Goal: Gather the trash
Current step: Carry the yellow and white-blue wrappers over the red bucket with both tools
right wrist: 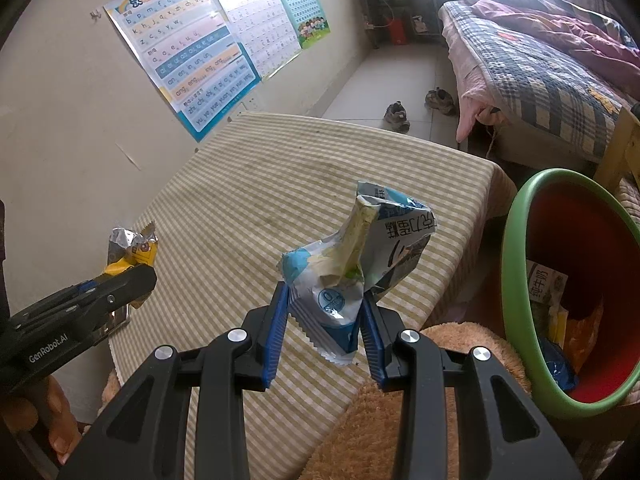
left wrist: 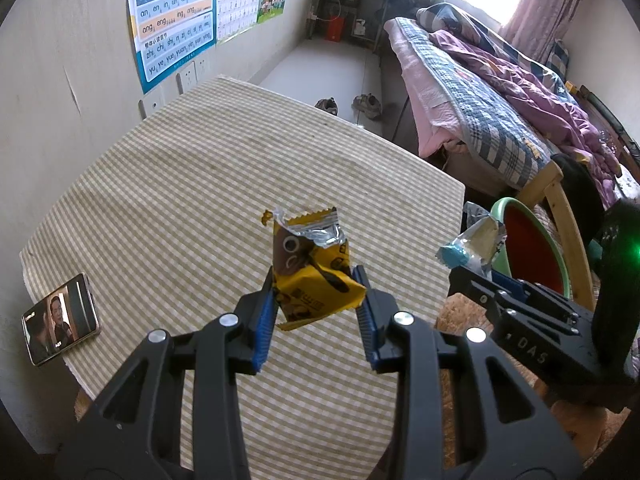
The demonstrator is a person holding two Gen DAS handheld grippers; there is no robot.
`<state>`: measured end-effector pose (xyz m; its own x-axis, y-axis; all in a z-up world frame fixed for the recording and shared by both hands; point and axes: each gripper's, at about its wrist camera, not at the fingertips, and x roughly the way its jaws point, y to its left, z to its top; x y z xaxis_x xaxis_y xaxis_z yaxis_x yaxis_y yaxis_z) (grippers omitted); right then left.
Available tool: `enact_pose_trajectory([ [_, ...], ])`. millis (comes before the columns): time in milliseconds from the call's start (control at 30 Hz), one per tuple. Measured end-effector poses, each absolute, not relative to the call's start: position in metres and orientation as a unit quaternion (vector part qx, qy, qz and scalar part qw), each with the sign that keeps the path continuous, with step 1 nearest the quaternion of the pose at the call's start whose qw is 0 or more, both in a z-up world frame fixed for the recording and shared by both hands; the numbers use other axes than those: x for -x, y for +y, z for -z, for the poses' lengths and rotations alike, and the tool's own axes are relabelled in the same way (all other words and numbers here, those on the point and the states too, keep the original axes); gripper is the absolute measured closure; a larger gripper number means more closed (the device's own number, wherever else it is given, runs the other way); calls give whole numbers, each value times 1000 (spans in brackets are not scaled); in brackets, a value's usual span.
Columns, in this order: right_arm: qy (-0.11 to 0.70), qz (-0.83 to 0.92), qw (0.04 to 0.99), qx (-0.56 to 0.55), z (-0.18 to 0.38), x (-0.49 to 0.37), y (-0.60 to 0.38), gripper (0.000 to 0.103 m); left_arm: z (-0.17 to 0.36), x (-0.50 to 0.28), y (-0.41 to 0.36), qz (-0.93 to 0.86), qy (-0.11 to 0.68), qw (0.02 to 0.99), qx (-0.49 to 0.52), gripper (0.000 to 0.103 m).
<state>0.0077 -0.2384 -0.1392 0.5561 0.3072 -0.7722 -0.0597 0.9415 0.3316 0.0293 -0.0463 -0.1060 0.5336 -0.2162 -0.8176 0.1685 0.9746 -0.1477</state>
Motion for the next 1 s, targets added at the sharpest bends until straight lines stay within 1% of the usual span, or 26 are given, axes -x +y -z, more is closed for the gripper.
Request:
enact_pose_trajectory([
  [567,459,-105,872,-136,139,-7,-241,68,110,-28,-50,112,474,873,26,69],
  [1000,447,-93,878,-147,128,-1,-255,68,103,-30,-61,128,470,873,21,69],
])
